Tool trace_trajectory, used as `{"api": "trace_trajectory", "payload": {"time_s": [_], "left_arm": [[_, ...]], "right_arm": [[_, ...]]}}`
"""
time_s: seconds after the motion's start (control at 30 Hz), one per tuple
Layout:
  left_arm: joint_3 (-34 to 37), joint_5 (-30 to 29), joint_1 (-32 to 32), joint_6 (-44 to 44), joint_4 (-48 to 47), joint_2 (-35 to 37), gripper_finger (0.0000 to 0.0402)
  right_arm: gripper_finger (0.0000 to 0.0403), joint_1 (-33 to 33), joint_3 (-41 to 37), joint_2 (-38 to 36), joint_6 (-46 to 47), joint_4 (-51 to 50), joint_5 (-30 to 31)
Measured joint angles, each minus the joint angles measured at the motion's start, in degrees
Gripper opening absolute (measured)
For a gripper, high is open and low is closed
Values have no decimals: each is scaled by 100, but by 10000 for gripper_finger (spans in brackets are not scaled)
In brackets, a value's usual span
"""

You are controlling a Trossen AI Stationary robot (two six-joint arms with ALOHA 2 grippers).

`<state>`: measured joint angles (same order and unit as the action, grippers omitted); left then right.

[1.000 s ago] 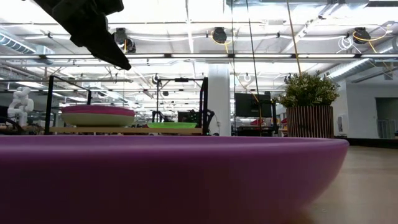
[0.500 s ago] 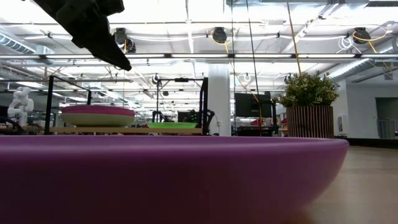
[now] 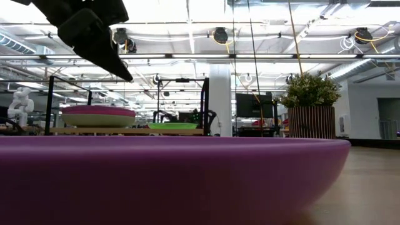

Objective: Place and stack plates onto a shelf
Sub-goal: Stack the orange transparent plate into the green transparent plate on the shelf

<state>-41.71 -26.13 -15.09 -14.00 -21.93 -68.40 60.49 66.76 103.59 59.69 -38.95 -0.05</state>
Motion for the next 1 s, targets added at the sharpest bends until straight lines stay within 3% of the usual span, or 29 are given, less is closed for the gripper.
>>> {"api": "trace_trajectory", "payload": {"time_s": [0.33, 0.77, 1.0], "left_arm": [[0, -8, 0, 183, 309, 11, 237], [0, -50, 0, 180, 335, 11, 237], [0, -50, -13, 126, 431, 11, 237]], "right_arm": [[5, 0, 4, -11, -206, -438, 227], [0, -255, -2, -364, -686, -1206, 1092], [0, -738, 0, -870, -1576, -1565, 2308]]}}
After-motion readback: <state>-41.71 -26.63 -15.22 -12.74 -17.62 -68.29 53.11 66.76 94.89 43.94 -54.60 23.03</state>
